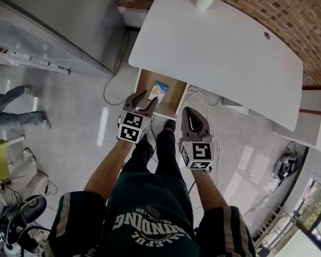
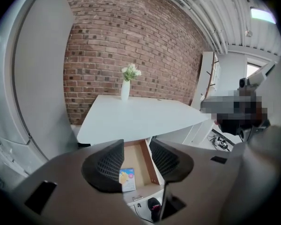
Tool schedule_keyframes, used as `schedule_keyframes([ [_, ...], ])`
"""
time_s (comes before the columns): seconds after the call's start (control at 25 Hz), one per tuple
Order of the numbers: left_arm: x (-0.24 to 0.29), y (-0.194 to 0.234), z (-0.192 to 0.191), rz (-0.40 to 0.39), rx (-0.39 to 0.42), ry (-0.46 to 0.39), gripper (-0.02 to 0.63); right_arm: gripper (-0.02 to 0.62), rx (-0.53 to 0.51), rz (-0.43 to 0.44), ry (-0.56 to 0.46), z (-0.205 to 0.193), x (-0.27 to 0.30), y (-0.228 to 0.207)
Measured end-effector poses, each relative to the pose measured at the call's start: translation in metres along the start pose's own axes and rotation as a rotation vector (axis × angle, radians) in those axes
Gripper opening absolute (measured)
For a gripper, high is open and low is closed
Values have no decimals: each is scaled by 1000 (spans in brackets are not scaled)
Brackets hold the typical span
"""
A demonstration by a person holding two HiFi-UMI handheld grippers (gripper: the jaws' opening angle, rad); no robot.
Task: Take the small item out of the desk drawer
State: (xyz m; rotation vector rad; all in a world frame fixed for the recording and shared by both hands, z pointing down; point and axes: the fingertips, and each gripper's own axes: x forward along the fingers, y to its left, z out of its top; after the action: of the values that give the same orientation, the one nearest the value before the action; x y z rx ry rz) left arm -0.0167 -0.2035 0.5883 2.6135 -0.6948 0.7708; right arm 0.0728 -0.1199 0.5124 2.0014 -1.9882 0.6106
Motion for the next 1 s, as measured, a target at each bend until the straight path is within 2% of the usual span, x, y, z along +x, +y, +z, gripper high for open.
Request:
schedule_keyframes([
  [0.16,15,1,-26,18,-20,60,241,25,18,10,32,-19,8,-1],
  [0.4,43,3,-52,34,-50,115,293,25,42,20,73,-43,21,-10],
  [1.0,116,14,-116,72,-112,263,344,25,121,13,194,-106,54,-17],
])
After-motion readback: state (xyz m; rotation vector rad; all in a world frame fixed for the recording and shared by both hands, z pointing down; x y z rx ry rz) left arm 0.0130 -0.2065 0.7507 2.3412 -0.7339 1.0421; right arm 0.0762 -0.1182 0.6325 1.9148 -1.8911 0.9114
